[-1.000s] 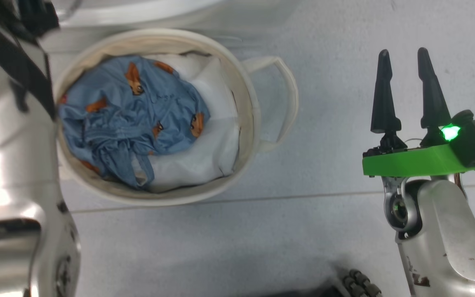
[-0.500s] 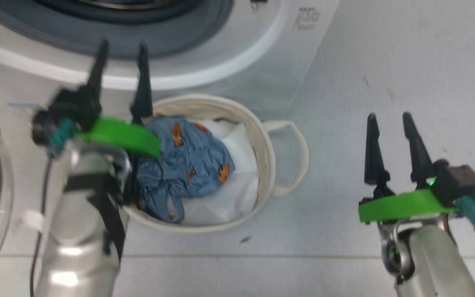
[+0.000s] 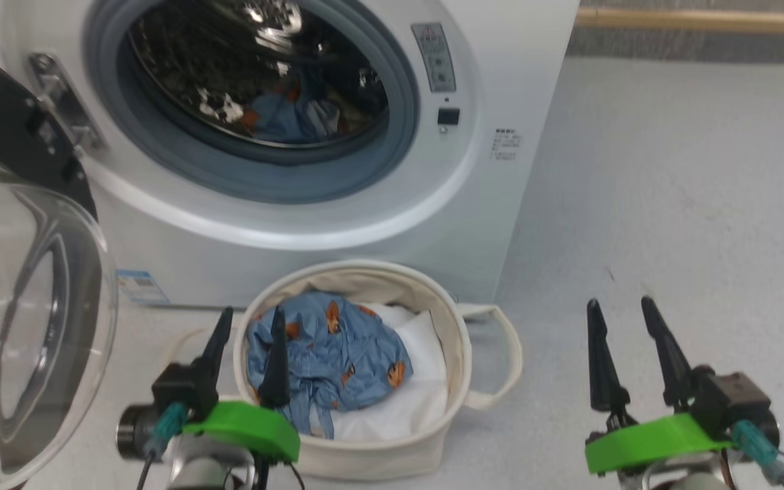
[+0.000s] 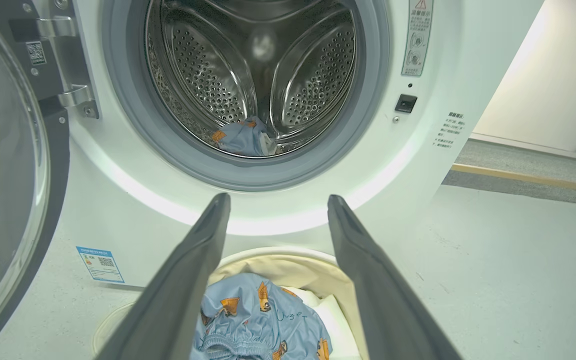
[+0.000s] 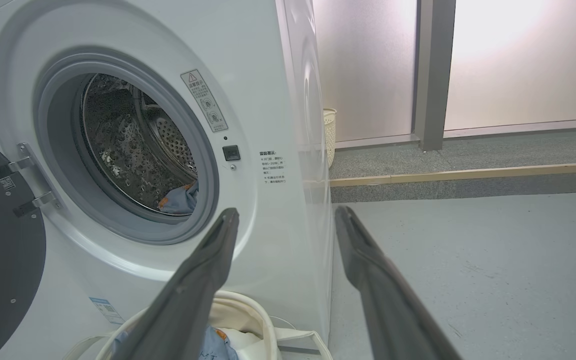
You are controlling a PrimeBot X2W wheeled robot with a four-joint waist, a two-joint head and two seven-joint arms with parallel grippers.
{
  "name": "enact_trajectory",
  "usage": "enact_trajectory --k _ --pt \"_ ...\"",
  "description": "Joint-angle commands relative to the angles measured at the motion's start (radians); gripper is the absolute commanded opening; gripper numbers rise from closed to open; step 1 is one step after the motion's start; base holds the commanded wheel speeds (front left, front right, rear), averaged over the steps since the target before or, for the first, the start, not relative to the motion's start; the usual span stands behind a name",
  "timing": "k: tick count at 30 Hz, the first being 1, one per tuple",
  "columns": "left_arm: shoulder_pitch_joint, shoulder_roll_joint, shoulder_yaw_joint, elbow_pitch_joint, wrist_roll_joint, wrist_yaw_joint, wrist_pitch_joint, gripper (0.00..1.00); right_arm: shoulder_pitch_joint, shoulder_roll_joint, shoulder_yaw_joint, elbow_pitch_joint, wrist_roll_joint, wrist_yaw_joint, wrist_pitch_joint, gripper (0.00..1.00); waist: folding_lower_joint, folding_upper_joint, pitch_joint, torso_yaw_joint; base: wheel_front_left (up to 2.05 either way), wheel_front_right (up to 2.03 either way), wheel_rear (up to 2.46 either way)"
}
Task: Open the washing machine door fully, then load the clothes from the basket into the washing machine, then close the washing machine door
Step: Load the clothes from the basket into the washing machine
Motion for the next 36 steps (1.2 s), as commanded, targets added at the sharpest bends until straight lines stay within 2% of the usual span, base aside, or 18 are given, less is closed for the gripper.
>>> enact_trajectory --k 1,11,36 --pt "0.022 0.018 0.026 -0.065 -0.027 0.006 -0.005 1.0 0.009 -0.002 0.028 -0.04 0.008 0.004 -0.005 1.0 0.0001 -0.0001 -0.061 0.016 0.0 0.0 0.0" --pt "0.086 0.018 -0.031 -0.112 -0.02 0.025 -0.005 1.0 0.051 0.002 0.018 -0.057 0.025 0.004 -0.005 1.0 0.0001 -0.0001 -0.075 0.029 0.0 0.0 0.0" --pt "0.088 0.018 -0.029 -0.112 -0.01 0.039 -0.005 1.0 0.054 0.003 0.011 -0.06 0.046 0.004 -0.005 1.0 0.0001 -0.0001 -0.07 0.03 0.0 0.0 0.0"
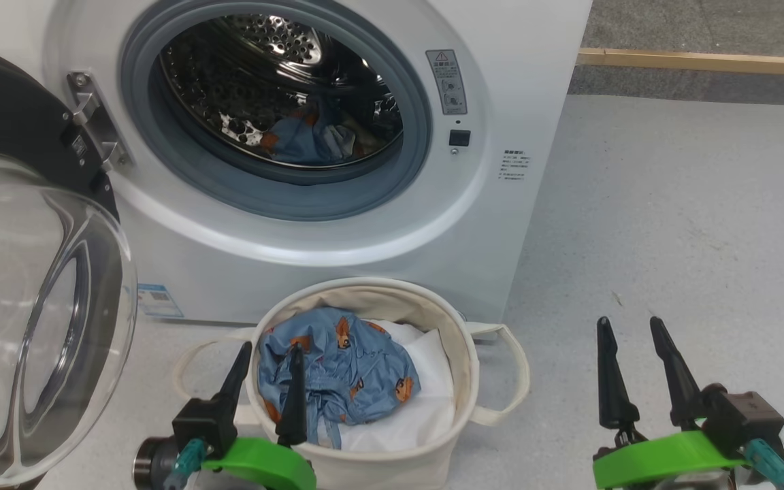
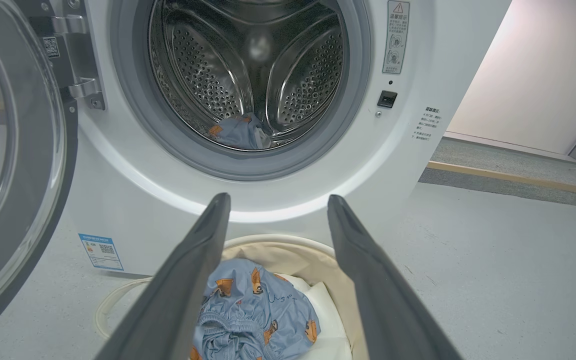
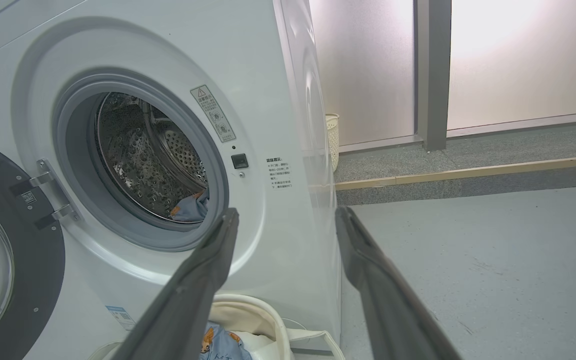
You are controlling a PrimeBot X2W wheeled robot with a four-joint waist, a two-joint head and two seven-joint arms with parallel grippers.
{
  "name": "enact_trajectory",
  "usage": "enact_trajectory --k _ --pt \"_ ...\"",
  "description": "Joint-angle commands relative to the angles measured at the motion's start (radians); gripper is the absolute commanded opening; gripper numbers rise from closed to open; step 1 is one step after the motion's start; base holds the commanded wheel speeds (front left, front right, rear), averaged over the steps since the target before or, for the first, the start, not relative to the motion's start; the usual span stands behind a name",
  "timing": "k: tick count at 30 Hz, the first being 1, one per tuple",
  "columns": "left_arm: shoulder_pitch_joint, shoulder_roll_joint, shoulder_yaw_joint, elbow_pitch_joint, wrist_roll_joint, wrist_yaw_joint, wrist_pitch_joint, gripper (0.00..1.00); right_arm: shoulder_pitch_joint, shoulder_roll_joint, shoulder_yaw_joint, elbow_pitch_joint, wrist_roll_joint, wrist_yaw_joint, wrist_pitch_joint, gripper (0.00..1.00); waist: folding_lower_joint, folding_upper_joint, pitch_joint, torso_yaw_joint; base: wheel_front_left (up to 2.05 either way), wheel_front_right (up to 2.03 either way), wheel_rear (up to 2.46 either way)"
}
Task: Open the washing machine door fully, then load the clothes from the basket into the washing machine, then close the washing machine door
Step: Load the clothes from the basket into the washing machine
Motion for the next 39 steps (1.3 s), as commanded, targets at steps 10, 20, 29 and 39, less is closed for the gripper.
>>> enact_trajectory --k 10,20,29,39 --pt "-0.023 0.012 0.025 -0.038 0.003 0.01 -0.005 1.0 -0.016 -0.001 0.021 -0.032 -0.003 0.004 -0.005 1.0 0.0001 0.0 -0.009 0.011 0.0 0.0 0.0" --pt "-0.016 0.012 0.025 -0.039 -0.001 0.013 -0.005 1.0 -0.014 -0.001 0.021 -0.028 -0.006 0.004 -0.005 1.0 0.0001 0.0 -0.014 0.01 0.0 0.0 0.0" --pt "-0.048 0.012 0.011 0.015 0.007 0.004 -0.005 1.0 -0.043 -0.001 -0.066 0.015 -0.032 0.004 -0.005 1.0 0.0001 0.0 0.057 -0.018 0.0 0.0 0.0" --pt "-0.283 0.012 -0.019 0.272 0.021 -0.038 -0.005 1.0 -0.141 -0.001 -0.076 -0.083 -0.049 0.004 -0.005 1.0 0.0001 0.0 0.303 -0.04 0.0 0.0 0.0"
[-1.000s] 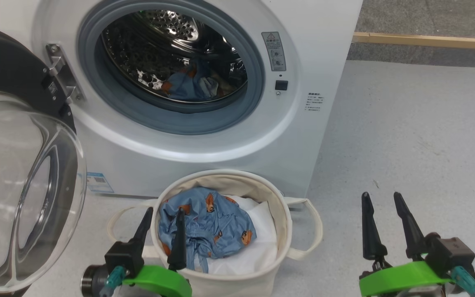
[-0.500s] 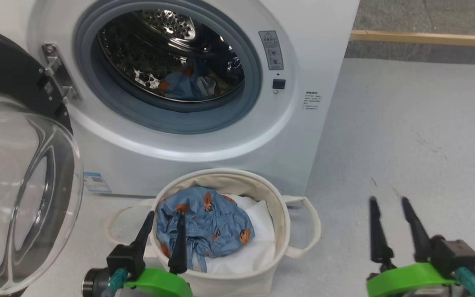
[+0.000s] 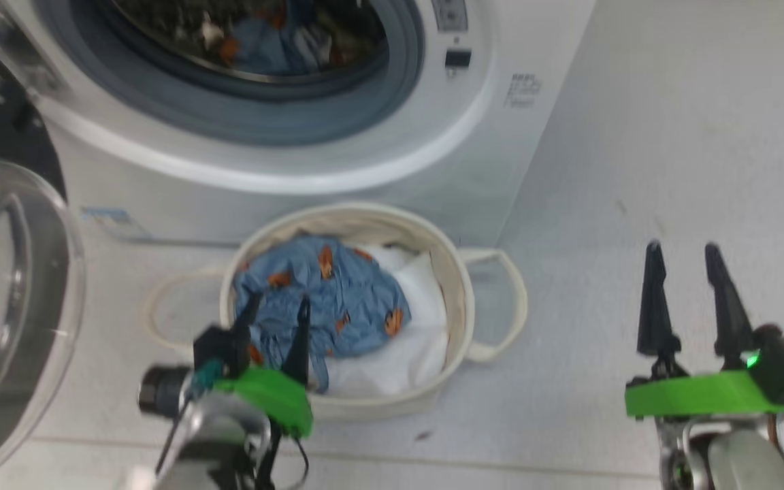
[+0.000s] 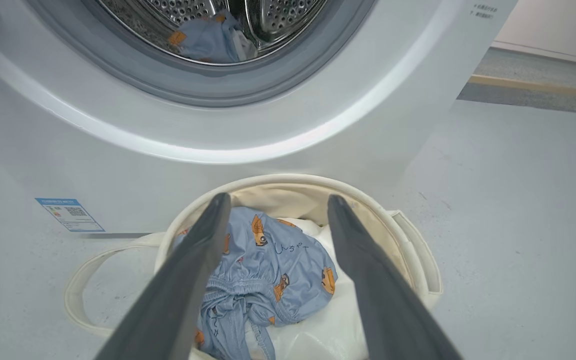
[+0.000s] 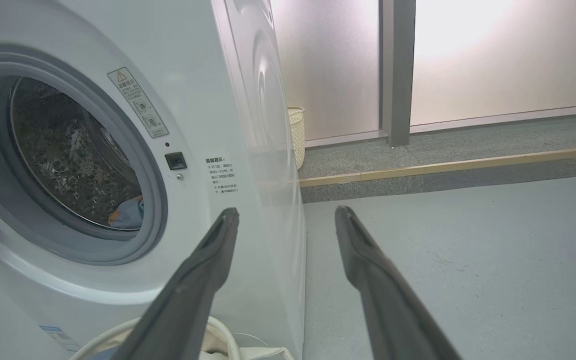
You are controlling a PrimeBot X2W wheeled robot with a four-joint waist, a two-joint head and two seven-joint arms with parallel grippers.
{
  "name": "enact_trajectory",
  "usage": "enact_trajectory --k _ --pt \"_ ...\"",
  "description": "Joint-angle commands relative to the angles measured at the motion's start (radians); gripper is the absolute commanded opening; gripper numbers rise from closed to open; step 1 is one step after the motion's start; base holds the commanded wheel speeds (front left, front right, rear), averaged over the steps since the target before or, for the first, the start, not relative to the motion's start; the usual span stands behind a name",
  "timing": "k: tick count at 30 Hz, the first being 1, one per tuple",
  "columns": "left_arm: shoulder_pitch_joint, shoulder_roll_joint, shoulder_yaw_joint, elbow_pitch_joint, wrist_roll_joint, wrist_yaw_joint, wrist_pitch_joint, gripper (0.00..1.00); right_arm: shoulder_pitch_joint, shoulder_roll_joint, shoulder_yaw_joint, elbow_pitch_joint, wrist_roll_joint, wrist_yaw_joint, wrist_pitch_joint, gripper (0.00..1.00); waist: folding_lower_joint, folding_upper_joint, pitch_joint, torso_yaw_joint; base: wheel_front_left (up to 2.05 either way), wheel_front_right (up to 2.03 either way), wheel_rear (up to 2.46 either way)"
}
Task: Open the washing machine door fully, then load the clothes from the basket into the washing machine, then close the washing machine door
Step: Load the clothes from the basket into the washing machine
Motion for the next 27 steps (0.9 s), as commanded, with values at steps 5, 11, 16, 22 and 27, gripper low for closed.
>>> enact_trajectory --k 5,11,16,22,27 --pt "-0.209 0.014 0.005 0.16 -0.003 -0.025 -0.005 1.0 -0.089 -0.005 0.022 -0.098 -0.031 0.004 -0.005 1.0 0.0 0.0 0.233 -0.021 0.0 0.0 0.0" --pt "-0.41 0.015 -0.012 0.357 0.008 -0.034 -0.005 1.0 -0.172 -0.013 0.024 -0.188 -0.047 0.004 -0.005 1.0 0.0 0.0 0.385 -0.05 0.0 0.0 0.0" --pt "-0.537 0.031 -0.033 0.478 0.044 -0.016 -0.005 1.0 -0.223 -0.015 0.035 -0.252 -0.046 0.004 -0.005 1.0 0.0 0.0 0.48 -0.082 0.0 0.0 0.0" --pt "-0.622 0.048 -0.08 0.572 0.097 0.02 0.002 1.0 -0.246 -0.012 0.044 -0.264 -0.039 0.004 -0.005 1.0 0.0 0.0 0.545 -0.101 0.0 0.0 0.0" --pt "-0.675 0.063 -0.131 0.605 0.145 0.06 0.05 1.0 -0.259 -0.009 0.045 -0.257 -0.031 0.004 -0.005 1.0 0.0 0.0 0.582 -0.116 0.0 0.0 0.0"
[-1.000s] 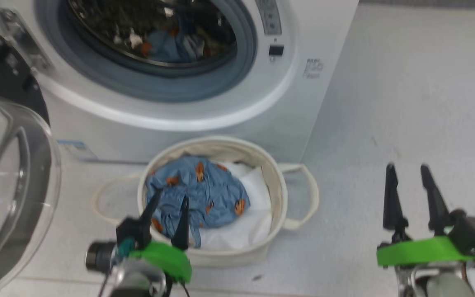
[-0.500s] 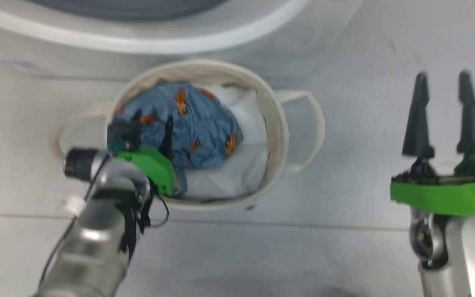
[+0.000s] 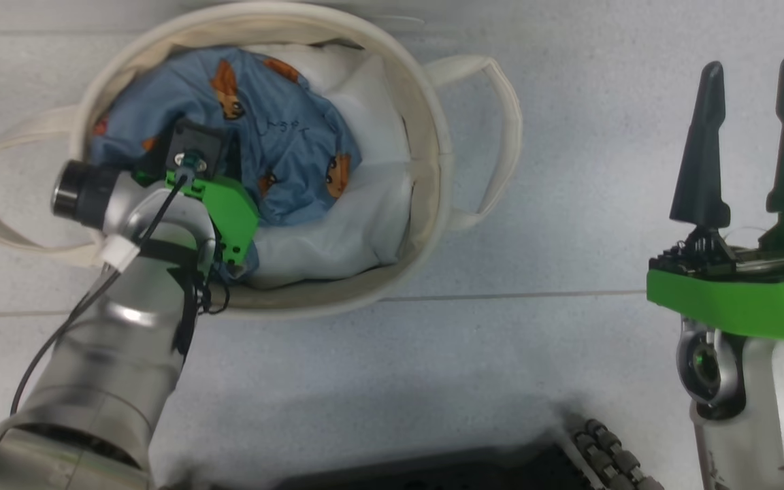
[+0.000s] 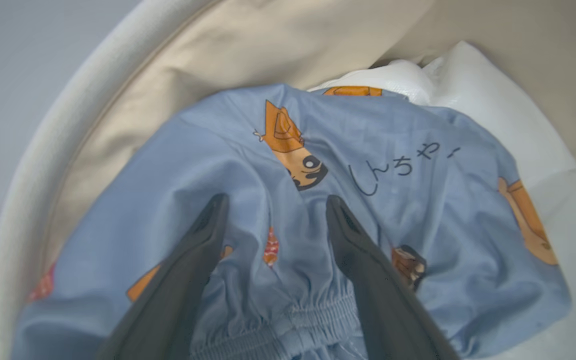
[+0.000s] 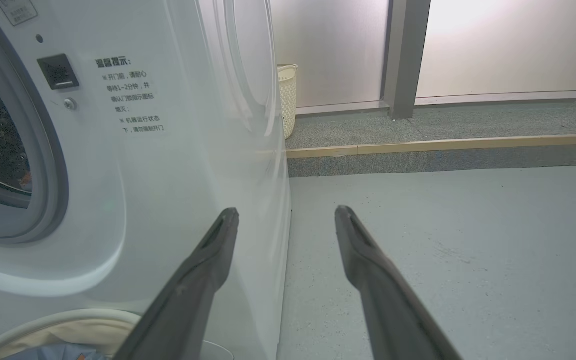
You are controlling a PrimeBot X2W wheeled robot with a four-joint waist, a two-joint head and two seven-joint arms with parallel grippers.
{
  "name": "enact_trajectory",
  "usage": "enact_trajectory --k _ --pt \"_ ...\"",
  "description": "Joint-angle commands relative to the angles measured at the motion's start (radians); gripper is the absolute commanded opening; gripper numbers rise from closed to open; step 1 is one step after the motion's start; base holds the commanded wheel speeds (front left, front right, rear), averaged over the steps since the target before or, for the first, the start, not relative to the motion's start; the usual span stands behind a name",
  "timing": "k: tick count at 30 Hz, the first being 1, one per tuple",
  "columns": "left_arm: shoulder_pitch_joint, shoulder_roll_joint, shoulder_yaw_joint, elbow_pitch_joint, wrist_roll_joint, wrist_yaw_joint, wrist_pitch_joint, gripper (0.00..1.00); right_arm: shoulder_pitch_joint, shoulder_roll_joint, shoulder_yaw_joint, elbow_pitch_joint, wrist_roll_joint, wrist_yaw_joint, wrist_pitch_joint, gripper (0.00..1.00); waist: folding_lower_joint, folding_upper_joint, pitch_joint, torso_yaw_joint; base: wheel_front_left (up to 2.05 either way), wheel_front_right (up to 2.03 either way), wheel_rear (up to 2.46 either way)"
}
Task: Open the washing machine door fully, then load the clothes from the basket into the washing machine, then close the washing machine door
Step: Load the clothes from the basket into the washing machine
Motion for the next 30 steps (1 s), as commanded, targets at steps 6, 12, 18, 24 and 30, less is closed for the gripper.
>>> enact_trajectory --k 6,12,18,24,30 --pt "-0.031 0.046 0.01 0.0 0.001 0.047 0.07 1.0 -0.005 0.003 0.039 -0.026 0.012 0.004 -0.005 1.0 -0.0002 0.0 0.044 -0.027 0.0 0.0 0.0" --pt "-0.053 0.058 -0.016 0.002 0.019 0.09 0.121 1.0 -0.005 0.004 0.045 -0.026 0.011 0.004 -0.005 1.0 -0.0002 0.0 0.076 -0.038 0.0 0.0 0.0" --pt "-0.064 0.051 -0.026 0.003 0.012 0.081 0.141 0.0 -0.009 0.005 0.049 -0.031 0.007 0.004 -0.005 1.0 -0.0002 0.0 0.1 -0.04 0.0 0.0 0.0" --pt "-0.066 0.036 -0.024 0.003 -0.007 0.079 0.098 0.0 -0.016 0.005 0.043 -0.033 0.003 0.004 -0.005 1.0 -0.0002 0.0 0.094 -0.025 0.0 0.0 0.0" --pt "-0.057 0.019 -0.006 -0.001 -0.043 0.085 -0.023 0.0 -0.023 0.005 0.035 -0.026 0.008 0.004 -0.005 1.0 -0.0002 0.0 0.033 0.007 0.0 0.0 0.0"
